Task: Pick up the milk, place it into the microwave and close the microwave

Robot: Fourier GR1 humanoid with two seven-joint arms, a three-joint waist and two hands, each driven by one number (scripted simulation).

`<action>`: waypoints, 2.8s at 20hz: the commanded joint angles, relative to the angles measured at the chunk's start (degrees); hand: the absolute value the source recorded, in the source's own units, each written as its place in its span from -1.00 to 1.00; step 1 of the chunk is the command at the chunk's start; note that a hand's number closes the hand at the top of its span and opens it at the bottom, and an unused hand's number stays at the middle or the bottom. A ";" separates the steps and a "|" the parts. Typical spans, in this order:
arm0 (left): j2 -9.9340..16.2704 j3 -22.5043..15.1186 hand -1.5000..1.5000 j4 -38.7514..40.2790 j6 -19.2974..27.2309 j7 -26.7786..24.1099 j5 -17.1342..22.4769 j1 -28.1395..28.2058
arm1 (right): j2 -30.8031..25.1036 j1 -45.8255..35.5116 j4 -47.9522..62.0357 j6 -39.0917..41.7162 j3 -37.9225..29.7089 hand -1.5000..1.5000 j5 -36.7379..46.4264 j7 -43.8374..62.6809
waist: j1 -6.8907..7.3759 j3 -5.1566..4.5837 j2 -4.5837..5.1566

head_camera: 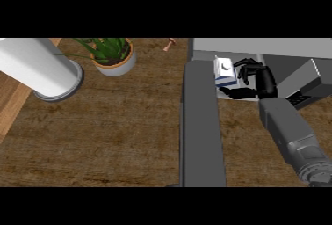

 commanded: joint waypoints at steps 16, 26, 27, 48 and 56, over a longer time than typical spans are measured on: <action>2.52 -1.48 -1.00 3.04 0.27 0.18 -0.97 -6.61 | -7.45 -5.13 1.93 -12.90 -0.46 1.00 2.00 6.19 | 4.23 0.30 2.73; 4.01 -2.18 -1.00 3.94 0.45 0.80 -0.39 -8.69 | -10.02 -7.11 2.55 -12.77 -0.75 1.00 2.21 8.10 | 5.89 0.42 3.59; 4.41 -1.68 -1.00 4.17 0.12 0.80 -0.11 -8.35 | -10.25 -6.20 2.46 -13.07 -0.86 1.00 2.16 7.14 | 6.28 0.48 3.75; 5.69 -1.93 -1.00 6.65 -0.62 0.81 -4.39 -11.26 | -7.66 -9.47 1.87 -8.42 -3.65 -1.00 -0.56 5.15 | 7.36 0.62 3.70; 6.02 -2.62 -1.00 8.86 -1.35 0.61 -7.26 -13.08 | -3.82 -14.80 4.95 -11.71 2.28 -1.00 5.61 13.81 | 7.84 -0.02 3.27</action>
